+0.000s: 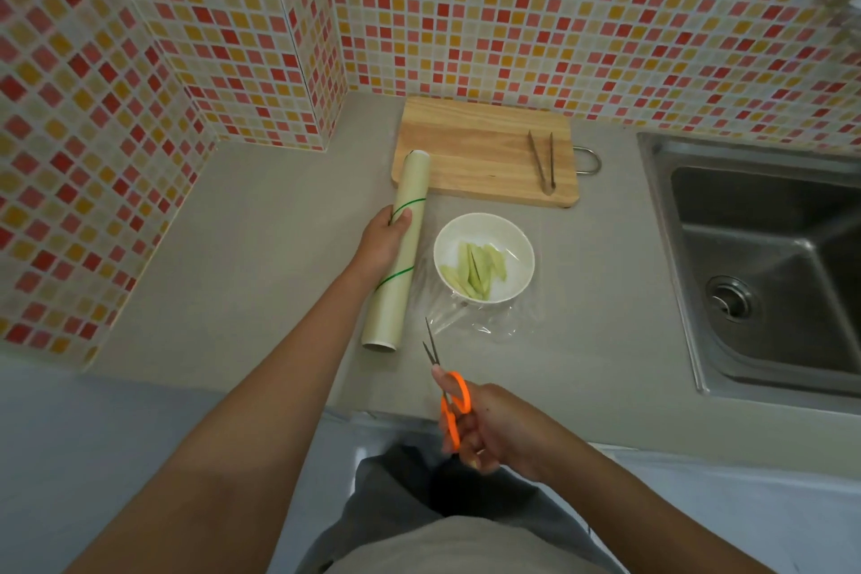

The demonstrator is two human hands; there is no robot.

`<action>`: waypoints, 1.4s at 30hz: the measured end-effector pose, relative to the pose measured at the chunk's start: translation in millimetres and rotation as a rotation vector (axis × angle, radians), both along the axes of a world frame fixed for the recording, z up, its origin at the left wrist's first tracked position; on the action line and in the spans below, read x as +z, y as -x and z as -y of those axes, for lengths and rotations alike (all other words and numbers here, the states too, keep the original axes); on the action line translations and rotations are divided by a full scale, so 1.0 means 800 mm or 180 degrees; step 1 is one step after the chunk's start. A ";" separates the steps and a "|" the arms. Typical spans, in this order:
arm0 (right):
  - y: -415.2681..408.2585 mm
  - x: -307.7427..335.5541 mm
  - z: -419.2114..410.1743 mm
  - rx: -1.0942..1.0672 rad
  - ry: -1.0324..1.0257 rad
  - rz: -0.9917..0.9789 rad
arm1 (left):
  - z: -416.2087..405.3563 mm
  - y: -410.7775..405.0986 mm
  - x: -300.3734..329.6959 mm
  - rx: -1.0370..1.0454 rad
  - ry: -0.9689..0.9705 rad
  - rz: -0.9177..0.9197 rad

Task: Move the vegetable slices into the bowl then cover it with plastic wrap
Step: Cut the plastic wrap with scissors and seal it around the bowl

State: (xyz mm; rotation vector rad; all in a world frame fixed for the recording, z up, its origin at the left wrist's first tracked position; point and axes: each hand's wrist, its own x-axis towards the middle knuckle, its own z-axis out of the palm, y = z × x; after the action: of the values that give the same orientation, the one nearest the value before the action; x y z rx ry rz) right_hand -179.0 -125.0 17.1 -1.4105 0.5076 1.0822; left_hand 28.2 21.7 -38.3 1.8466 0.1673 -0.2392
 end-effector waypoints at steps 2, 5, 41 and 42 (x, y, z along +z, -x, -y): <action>-0.004 -0.001 -0.001 0.0075 0.0074 -0.0047 | 0.001 -0.001 0.001 0.0018 0.0045 -0.0020; -0.014 -0.005 -0.008 0.0127 0.0182 -0.0018 | 0.002 -0.002 0.002 0.0041 0.0083 -0.0041; -0.043 -0.067 -0.065 -0.0674 0.0096 0.0665 | 0.011 -0.005 0.016 0.0054 0.0115 -0.0094; -0.044 -0.067 -0.065 -0.0666 0.0095 0.0700 | 0.011 -0.005 0.015 0.0057 0.0122 -0.0092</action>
State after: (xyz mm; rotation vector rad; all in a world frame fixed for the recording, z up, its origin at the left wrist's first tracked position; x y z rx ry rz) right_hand -144.0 -73.0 -36.4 -1.4469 0.5004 0.7450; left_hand 32.4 12.7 -26.1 1.8036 0.1979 -0.2549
